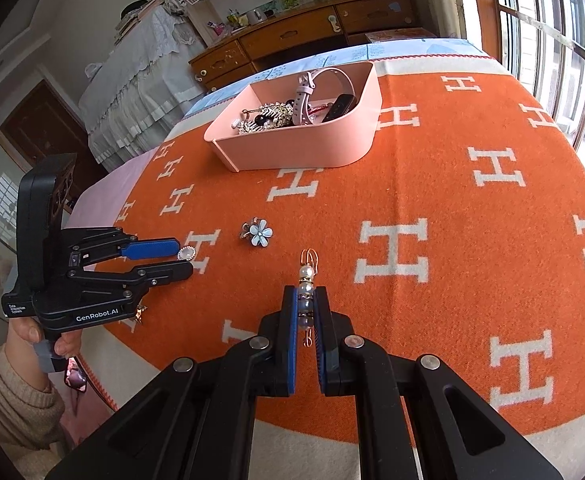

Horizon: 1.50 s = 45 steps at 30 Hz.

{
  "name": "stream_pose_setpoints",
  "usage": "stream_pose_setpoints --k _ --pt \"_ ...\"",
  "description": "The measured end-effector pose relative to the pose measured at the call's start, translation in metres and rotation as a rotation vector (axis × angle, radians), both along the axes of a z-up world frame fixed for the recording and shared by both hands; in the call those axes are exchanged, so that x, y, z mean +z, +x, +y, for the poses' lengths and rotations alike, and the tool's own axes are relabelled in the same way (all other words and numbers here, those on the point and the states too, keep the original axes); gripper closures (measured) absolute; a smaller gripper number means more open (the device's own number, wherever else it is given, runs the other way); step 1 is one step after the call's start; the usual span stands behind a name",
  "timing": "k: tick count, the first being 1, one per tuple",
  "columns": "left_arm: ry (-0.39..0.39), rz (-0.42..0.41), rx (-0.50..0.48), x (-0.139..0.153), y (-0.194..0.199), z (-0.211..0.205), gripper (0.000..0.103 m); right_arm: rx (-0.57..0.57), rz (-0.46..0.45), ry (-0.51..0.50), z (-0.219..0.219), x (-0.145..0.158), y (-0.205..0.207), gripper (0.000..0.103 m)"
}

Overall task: Organize jewelry
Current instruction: 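Lower the left gripper onto the white pearl button earring and close it while the right holds the brooch, then carry the brooch and pearl earring into the pink box and open both grippers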

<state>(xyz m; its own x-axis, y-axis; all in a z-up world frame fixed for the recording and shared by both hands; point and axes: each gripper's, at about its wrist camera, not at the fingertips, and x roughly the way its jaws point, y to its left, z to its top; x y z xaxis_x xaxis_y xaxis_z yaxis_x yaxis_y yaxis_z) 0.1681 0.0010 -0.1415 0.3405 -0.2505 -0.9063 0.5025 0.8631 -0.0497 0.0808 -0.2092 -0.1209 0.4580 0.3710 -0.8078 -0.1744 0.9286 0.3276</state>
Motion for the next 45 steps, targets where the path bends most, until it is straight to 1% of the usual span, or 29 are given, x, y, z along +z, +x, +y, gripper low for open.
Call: stream_pose_setpoints --k 4,5,6,8,12,14,18,21,23,27,32,34,36,40,42,45 --pt "-0.007 0.002 0.003 0.0 0.002 -0.003 0.072 -0.002 0.003 0.0 0.0 -0.001 0.001 0.096" --pt "-0.002 -0.003 0.003 0.0 0.001 -0.004 0.074 -0.003 0.004 0.0 0.0 -0.002 0.001 0.096" --pt "0.011 -0.01 0.006 0.0 0.001 -0.006 0.08 -0.004 0.004 -0.001 0.0 -0.002 0.001 0.096" --pt "0.017 -0.014 0.012 0.0 0.001 -0.007 0.087 -0.004 0.005 -0.001 -0.001 -0.002 0.001 0.096" --pt "0.005 -0.007 0.033 0.002 0.003 -0.006 0.087 -0.005 0.007 -0.001 -0.001 -0.003 0.001 0.096" --pt "-0.025 0.003 0.055 0.007 0.005 -0.002 0.087 -0.007 0.004 -0.004 -0.001 -0.002 0.001 0.096" --pt "-0.113 -0.006 0.111 0.036 0.014 0.011 0.087 -0.009 -0.011 -0.005 0.001 0.007 0.0 0.096" --pt "-0.156 -0.028 0.134 0.065 0.02 0.019 0.087 -0.01 -0.021 0.006 0.0 0.019 0.001 0.096" --pt "-0.166 -0.046 0.148 0.081 0.024 0.02 0.087 -0.004 -0.033 -0.001 0.001 0.03 0.002 0.096" --pt "-0.154 -0.091 0.16 0.109 0.032 0.016 0.087 0.013 -0.095 -0.014 0.006 0.065 0.012 0.096" --pt "-0.144 -0.138 0.201 0.132 0.055 0.006 0.087 0.013 -0.174 0.037 0.016 0.113 0.047 0.096" --pt "-0.126 -0.162 0.226 0.135 0.069 0.002 0.087 0.003 -0.181 0.076 0.02 0.124 0.069 0.096" --pt "-0.119 -0.166 0.248 0.133 0.087 -0.003 0.087 -0.012 -0.166 0.114 0.025 0.129 0.1 0.096" --pt "-0.112 -0.162 0.274 0.121 0.118 -0.011 0.087 -0.049 -0.132 0.127 0.034 0.124 0.152 0.096" --pt "-0.112 -0.152 0.28 0.111 0.134 -0.015 0.087 -0.067 -0.103 0.121 0.038 0.113 0.178 0.096" --pt "-0.109 -0.144 0.296 0.097 0.153 -0.019 0.087 -0.092 -0.057 0.082 0.043 0.09 0.214 0.096"
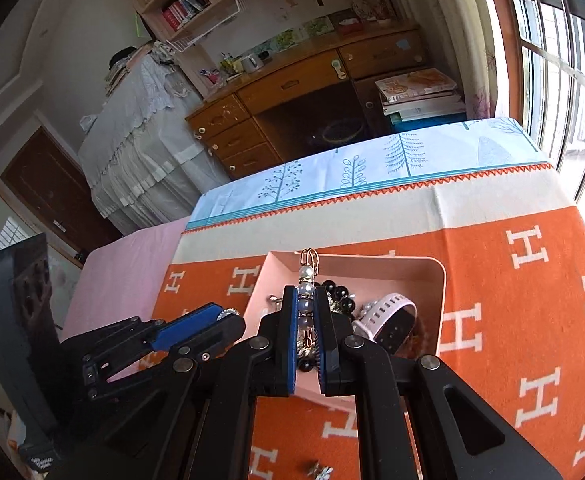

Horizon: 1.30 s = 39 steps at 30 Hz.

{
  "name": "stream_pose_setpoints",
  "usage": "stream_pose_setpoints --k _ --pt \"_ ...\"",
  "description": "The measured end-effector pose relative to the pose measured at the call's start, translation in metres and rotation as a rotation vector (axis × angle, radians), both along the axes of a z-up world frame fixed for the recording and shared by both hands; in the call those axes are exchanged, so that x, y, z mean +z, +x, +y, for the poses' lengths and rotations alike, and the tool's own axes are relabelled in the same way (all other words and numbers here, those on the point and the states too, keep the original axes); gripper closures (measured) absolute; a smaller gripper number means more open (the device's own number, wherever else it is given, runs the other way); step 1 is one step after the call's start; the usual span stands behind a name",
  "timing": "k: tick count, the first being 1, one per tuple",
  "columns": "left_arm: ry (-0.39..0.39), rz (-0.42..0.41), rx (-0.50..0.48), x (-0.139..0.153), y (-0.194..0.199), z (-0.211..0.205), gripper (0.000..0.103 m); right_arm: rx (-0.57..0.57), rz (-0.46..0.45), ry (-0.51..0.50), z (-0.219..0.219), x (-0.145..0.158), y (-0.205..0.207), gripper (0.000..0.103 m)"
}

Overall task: Organize jewelry
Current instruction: 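Carry the brooch and pearl earring into the pink box and open both grippers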

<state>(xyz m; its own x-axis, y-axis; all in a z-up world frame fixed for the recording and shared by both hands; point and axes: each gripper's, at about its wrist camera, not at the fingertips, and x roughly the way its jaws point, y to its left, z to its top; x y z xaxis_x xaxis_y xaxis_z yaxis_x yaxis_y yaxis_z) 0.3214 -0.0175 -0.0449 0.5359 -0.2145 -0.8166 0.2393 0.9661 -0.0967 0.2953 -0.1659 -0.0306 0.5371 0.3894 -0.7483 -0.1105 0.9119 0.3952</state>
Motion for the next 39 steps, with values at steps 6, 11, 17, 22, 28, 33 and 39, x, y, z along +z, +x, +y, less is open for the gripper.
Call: stream_pose_setpoints --k 6,11,17,22,28,33,39 --pt "-0.043 0.079 0.037 -0.029 0.029 0.006 0.052 -0.026 0.098 -0.024 -0.002 -0.041 0.045 0.091" --pt "-0.056 0.088 0.054 -0.038 0.032 0.017 0.048 -0.028 0.066 -0.037 -0.003 -0.047 0.042 0.074" --pt "-0.052 0.049 0.058 -0.022 0.011 0.025 0.048 -0.026 0.032 -0.031 -0.005 -0.035 0.018 0.074" --pt "-0.026 0.004 0.053 -0.003 -0.022 0.03 0.048 0.001 -0.008 -0.037 -0.003 -0.02 -0.017 0.074" --pt "-0.028 -0.03 0.058 0.017 -0.067 0.048 0.048 0.03 -0.03 -0.03 -0.007 -0.007 -0.068 0.074" --pt "-0.038 -0.044 0.069 0.027 -0.106 0.064 0.048 0.074 -0.037 -0.02 -0.006 -0.006 -0.11 0.074" --pt "-0.038 -0.054 0.075 0.026 -0.153 0.076 0.048 0.1 -0.068 -0.009 -0.004 -0.004 -0.161 0.068"
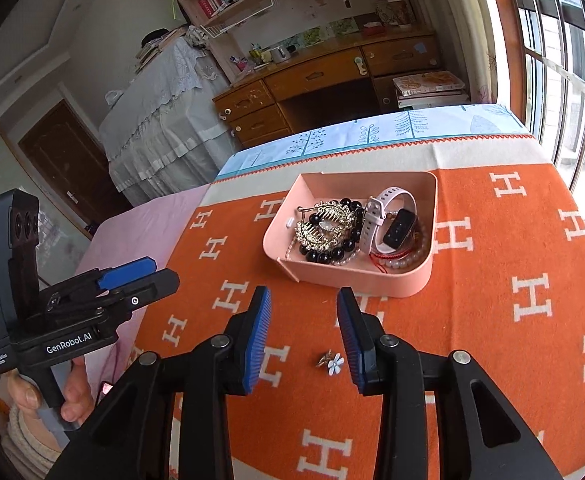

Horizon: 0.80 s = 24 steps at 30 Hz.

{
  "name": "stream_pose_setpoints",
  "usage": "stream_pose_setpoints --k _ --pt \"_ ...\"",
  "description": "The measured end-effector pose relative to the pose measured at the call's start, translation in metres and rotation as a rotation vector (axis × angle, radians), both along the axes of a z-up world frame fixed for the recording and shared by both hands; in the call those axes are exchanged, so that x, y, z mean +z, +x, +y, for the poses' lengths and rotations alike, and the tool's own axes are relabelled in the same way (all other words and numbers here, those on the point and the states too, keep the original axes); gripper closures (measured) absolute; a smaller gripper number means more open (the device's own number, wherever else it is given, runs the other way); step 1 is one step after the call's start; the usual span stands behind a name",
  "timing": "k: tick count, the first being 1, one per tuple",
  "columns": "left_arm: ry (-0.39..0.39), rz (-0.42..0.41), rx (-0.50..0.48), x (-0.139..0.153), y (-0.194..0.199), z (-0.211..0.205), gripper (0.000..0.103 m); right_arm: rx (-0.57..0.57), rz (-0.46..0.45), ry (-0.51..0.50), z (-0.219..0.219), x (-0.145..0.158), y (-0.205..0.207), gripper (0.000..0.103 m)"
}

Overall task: Organize jewelry
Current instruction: 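Carry the brooch and pearl earring into the pink box and open both grippers, then move both grippers from the box toward the silver and blue flower earrings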

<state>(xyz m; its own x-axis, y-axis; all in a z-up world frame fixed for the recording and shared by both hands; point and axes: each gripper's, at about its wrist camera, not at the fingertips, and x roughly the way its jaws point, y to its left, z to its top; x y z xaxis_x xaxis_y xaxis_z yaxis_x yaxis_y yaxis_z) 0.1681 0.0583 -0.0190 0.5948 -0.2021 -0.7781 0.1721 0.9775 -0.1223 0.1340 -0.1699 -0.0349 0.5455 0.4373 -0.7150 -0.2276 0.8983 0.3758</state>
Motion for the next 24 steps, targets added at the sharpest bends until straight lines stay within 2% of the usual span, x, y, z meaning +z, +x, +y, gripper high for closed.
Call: stream_pose_setpoints --k 7,8,11,12,18,24 --pt "-0.01 0.002 0.049 -0.023 -0.045 0.007 0.048 0.024 -0.047 -0.018 0.012 -0.003 -0.04 0.066" --pt "-0.01 -0.003 0.063 -0.027 -0.051 0.008 0.048 0.023 -0.053 -0.019 0.012 -0.005 -0.044 0.062" --pt "-0.003 -0.009 0.106 -0.042 -0.068 0.01 0.048 -0.001 -0.082 -0.035 0.011 -0.01 -0.054 0.039" --pt "0.001 -0.009 0.124 -0.047 -0.073 0.01 0.048 -0.007 -0.09 -0.043 0.01 -0.014 -0.056 0.037" --pt "0.025 -0.019 0.22 -0.079 -0.092 0.014 0.048 0.005 -0.085 -0.104 0.01 -0.04 -0.057 0.037" --pt "0.017 0.016 0.246 -0.102 -0.099 0.014 0.048 0.012 -0.091 -0.171 0.008 -0.062 -0.049 0.037"
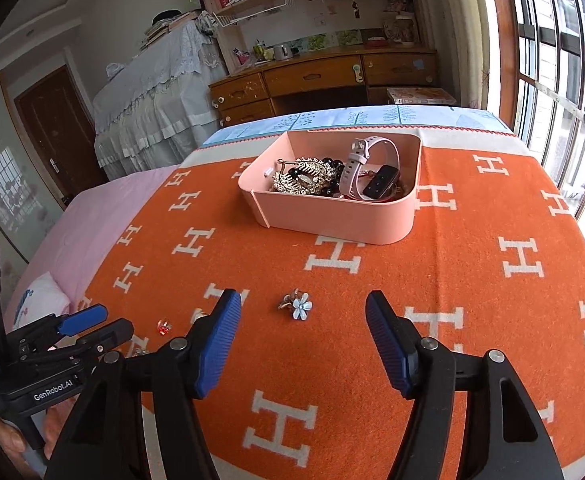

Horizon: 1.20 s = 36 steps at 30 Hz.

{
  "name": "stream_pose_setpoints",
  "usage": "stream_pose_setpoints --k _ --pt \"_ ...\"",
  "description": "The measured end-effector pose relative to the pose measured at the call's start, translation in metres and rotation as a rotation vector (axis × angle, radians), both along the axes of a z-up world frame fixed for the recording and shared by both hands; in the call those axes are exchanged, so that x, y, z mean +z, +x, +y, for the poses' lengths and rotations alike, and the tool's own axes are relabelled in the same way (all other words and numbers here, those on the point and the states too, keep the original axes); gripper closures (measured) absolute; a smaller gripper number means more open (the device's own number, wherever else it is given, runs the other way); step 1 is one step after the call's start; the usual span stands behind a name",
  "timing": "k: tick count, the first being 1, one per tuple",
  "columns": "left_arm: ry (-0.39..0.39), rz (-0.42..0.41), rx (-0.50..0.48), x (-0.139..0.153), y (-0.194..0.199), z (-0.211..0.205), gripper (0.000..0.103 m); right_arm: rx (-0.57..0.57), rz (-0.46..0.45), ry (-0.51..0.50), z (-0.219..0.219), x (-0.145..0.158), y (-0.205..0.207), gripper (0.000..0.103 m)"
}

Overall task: Organize jewelry
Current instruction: 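Move both grippers from the box toward the silver and blue flower earrings, then close the left gripper on the silver earring while the right closes on the blue flower earring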

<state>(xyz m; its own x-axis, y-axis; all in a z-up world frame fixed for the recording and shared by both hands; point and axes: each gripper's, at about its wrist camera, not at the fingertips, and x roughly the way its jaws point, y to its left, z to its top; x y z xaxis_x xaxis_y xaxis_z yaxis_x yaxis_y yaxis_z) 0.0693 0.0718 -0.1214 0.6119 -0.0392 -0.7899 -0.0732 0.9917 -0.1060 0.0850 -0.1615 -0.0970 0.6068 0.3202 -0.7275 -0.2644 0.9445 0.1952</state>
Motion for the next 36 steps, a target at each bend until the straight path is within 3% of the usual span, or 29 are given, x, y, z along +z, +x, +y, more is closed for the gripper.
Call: stream_pose_setpoints --k 7,10,14,16,32,34,36 --pt "-0.036 0.079 -0.015 -0.027 -0.003 -0.008 0.048 0.021 0.003 -0.038 0.002 -0.017 0.006 0.037" --pt "-0.05 0.062 -0.005 -0.027 -0.004 -0.006 0.05 0.03 0.002 -0.04 0.002 -0.018 0.007 0.037" --pt "-0.058 0.058 0.007 -0.027 -0.005 -0.004 0.068 0.044 -0.003 -0.053 0.008 -0.018 0.006 0.037" --pt "-0.075 0.057 0.001 -0.028 -0.005 -0.004 0.086 0.053 -0.005 -0.06 0.012 -0.019 0.006 0.037" --pt "-0.055 0.017 0.004 -0.006 0.022 0.0 0.086 0.145 0.044 -0.092 0.029 -0.036 0.022 0.037" --pt "-0.071 0.014 0.005 -0.002 0.028 0.003 0.086 0.156 0.05 -0.107 0.031 -0.038 0.027 0.04" --pt "-0.081 0.009 0.005 0.002 0.031 0.005 0.086 0.166 0.054 -0.137 0.034 -0.04 0.031 0.049"
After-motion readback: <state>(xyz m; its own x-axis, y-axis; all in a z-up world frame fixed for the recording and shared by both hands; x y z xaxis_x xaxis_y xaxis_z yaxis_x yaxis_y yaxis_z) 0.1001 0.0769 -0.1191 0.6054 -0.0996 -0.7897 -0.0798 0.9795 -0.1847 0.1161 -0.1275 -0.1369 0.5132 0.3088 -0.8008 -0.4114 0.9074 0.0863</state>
